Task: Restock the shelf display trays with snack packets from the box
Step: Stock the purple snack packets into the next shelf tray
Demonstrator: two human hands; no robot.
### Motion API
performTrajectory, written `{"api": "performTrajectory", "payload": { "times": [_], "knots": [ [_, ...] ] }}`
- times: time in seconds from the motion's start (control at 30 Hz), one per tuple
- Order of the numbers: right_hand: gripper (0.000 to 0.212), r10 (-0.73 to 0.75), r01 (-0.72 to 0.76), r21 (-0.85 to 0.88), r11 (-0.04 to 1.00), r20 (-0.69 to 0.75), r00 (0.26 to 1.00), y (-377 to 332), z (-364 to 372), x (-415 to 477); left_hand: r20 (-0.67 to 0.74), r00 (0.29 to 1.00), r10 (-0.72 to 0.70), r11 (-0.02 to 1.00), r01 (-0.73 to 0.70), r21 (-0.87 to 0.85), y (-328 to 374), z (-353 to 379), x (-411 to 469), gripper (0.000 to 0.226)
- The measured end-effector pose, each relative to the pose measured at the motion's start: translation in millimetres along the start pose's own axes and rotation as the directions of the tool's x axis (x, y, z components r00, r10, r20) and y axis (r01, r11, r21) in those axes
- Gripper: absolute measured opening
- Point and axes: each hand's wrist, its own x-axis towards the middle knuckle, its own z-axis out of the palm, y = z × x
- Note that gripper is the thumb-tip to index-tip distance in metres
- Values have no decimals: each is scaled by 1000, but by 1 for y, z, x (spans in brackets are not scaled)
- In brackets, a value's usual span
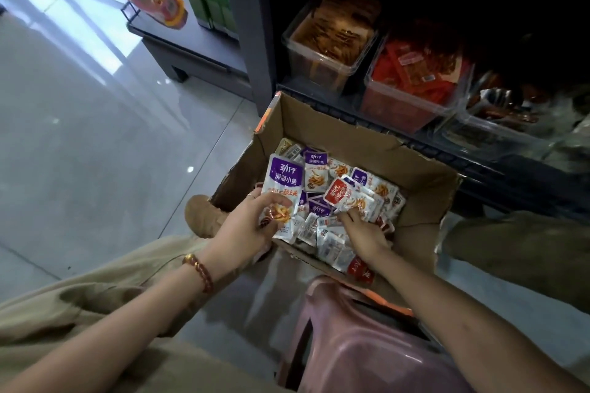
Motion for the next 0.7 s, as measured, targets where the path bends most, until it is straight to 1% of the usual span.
{"api": "performTrajectory", "payload": {
  "times": [0.13,0.2,0.27,0.33,0.37,0.43,0.5,0.57,0.63,0.7],
  "knots": [
    [74,11,-11,-7,1000,32,999,2,3,0,17,999,-37,999,36,29,-4,1,-1,43],
    [70,20,-19,-2,1000,30,999,4,6,0,23,999,-45,999,44,26,-3,1,-2,44],
    [58,4,-8,58,998,58,998,8,6,-1,25,998,-50,998,49,26,-2,1,-1,45],
    [41,-21,10,143,990,80,997,10,2,0,8,999,-43,999,43,26,-1,0,1,45],
    [33,-23,9,159,987,88,996,13,-1,0,-3,999,-34,999,34,27,-1,0,2,46],
    [31,-9,-3,165,986,74,997,16,-8,1,-7,1000,-21,999,21,31,-1,1,3,45],
    [29,52,-51,198,979,-2,999,19,-21,1,4,1000,-14,999,14,34,1,1,3,44],
    [24,74,-31,305,952,-131,989,21,-42,-2,8,1000,-9,999,9,41,8,0,4,42],
    [21,20,83,377,923,-261,965,22,-68,-8,-8,1000,4,999,-4,49,16,-2,7,40],
    [20,-82,210,343,916,-352,932,22,-100,-21,-16,1000,5,999,-5,40,25,-5,9,38]
  ]
}}
